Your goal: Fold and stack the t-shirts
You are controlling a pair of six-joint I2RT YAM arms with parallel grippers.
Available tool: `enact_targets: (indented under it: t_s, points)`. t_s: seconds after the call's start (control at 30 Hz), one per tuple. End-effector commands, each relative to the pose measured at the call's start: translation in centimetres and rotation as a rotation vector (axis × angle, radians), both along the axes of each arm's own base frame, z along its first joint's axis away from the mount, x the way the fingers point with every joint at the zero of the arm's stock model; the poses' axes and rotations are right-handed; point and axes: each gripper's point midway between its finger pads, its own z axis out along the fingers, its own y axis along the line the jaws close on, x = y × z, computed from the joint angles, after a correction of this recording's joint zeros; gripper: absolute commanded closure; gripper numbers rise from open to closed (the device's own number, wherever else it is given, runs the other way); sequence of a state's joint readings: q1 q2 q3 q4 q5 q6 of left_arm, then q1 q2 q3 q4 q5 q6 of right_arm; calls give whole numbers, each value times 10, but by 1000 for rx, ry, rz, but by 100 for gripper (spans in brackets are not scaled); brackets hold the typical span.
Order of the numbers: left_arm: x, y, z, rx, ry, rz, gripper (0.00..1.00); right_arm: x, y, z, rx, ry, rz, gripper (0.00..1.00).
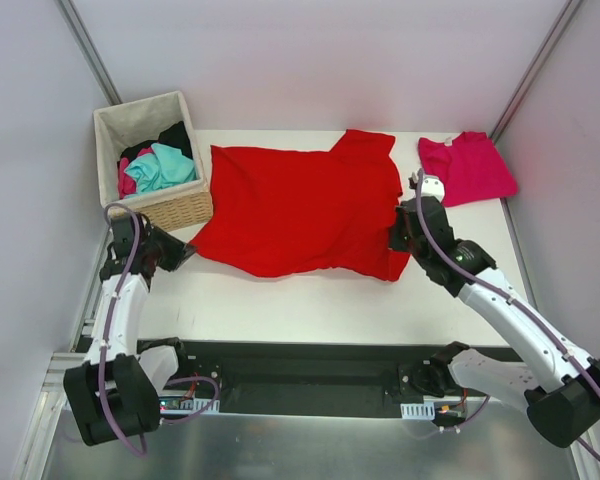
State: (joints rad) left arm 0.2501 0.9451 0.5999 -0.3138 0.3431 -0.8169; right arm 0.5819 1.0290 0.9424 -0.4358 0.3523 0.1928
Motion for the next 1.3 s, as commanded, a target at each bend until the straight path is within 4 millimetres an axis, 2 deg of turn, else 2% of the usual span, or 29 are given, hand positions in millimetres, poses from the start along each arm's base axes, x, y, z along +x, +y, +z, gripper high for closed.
enact_targets:
  t_s: [0.0,0.03,0.13,0.23,0.37,0.53,0.57,0.77,1.0,1.17,1.27]
  points:
    - [23,-17,34,-49,-76,-123,100,0,-11,23,-7,-66,-19,99]
    - [28,-22,42,-41,-92,-145,100,-1,-13,25,-3,-75,-24,99]
    - [33,-33,45,-18,-96,-167,100,-4,-29,30,-4,-87,-55,99]
    - [35,-41,42,-12,-86,-177,100,-6,-48,33,-17,-88,-94,99]
    - [35,-63,39,-11,-75,-218,100,-15,-75,34,-5,-85,-150,99]
    - [33,-63,47,-15,-100,-190,100,-27,-100,27,10,-66,-207,99]
    - [29,-70,48,-14,-106,-211,100,-31,-104,29,14,-74,-216,99]
    - [13,-78,52,-43,-134,-228,100,-50,-120,28,31,-81,-269,99]
    - [-4,-91,48,-57,-135,-265,100,-68,-125,41,37,-96,-283,99]
    - [-23,-91,48,-61,-137,-265,100,-87,-125,68,57,-141,-259,99]
    - [-34,-89,55,-48,-164,-263,100,-98,-126,78,64,-161,-254,99]
